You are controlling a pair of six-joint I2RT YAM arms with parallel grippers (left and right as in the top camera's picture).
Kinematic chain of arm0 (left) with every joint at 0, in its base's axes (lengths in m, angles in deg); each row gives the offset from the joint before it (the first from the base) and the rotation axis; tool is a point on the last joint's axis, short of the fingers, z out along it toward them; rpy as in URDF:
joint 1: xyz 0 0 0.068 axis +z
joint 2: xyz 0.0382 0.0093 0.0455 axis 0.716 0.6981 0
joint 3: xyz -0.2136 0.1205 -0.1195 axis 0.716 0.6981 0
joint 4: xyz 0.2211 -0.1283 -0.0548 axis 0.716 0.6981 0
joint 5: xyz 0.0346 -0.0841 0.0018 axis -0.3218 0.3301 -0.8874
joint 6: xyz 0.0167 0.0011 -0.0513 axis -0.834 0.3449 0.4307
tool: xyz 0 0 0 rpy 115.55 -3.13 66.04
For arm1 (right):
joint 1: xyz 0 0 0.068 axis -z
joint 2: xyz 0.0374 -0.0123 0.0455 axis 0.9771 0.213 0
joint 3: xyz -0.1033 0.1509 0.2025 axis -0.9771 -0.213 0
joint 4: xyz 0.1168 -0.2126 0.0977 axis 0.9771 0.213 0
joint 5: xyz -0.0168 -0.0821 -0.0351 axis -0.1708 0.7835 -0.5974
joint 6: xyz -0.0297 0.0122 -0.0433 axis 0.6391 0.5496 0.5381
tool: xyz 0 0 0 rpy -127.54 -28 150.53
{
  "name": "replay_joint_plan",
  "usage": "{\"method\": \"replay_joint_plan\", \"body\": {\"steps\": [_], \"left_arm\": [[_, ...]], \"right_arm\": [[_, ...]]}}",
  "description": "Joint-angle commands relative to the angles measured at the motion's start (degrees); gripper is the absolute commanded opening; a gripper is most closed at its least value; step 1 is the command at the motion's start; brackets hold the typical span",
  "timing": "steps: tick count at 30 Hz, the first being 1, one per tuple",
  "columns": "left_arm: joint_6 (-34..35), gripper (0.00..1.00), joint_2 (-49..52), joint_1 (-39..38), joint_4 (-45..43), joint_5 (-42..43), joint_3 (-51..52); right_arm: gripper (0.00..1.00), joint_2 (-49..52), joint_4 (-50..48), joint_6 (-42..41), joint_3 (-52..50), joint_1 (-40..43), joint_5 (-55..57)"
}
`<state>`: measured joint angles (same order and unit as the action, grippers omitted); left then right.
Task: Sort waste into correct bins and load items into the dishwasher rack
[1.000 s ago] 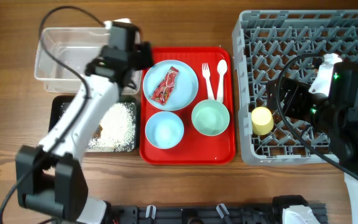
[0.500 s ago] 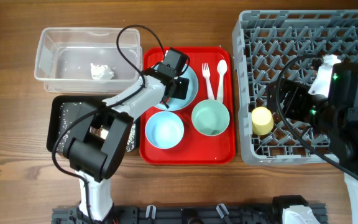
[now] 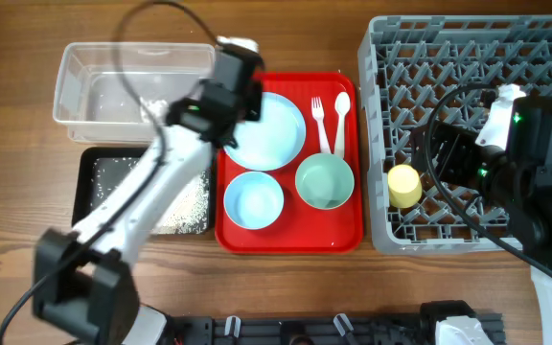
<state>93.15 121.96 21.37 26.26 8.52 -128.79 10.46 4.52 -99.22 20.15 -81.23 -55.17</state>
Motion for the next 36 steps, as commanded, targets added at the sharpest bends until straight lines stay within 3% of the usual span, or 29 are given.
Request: {"method": "replay_joint_plan", "body": {"steps": [1, 2, 3, 4, 5, 10, 15, 19, 22, 36], "left_arm": [[2.23, 0.04, 1.79, 8.66, -0.79, -3.78, -0.2], [4.7, 0.05, 2.6, 11.43, -1.4, -3.69, -0.2], [7.21, 0.15, 3.3, 14.1, -1.92, -2.78, -0.2], [8.13, 0.61, 3.72, 16.13, -2.38, 0.17, -0.2], [8.11, 0.99, 3.93, 17.99, -2.97, 4.85, -0.2], [8.04, 1.0, -0.48, 20.96, 0.74, 15.56, -1.11], [3.52, 1.0, -15.45, 17.99, 9.35, 15.28, -1.22], [3.56, 1.0, -26.82, 17.29, 17.92, 14.23, -1.22], [3.54, 1.0, -32.41, 17.29, 23.15, 14.25, -1.22], [3.54, 1.0, -33.27, 17.29, 23.5, 14.25, -1.22]], "right_arm": [[0.99, 0.11, -0.11, 0.59, 0.57, 0.22, -0.5], [1.0, 0.11, -0.11, 0.57, 0.57, 0.22, -0.5], [1.0, 0.11, -0.09, 0.55, 0.57, 0.22, -0.52], [1.0, 0.11, -0.09, 0.55, 0.57, 0.22, -0.52], [1.0, 0.11, -0.07, 0.5, 0.57, 0.22, -0.57], [1.0, 0.09, 0.24, 0.76, 0.57, 0.22, -0.72], [1.0, -1.55, 0.48, 3.87, 0.57, 0.22, -1.57], [0.99, -5.01, -0.68, 12.83, 0.57, 0.22, -8.0], [1.0, -7.65, -1.03, 12.96, 0.57, 0.22, -8.2], [1.0, -3.26, 1.88, 12.74, 0.57, 0.22, -8.09]]}}
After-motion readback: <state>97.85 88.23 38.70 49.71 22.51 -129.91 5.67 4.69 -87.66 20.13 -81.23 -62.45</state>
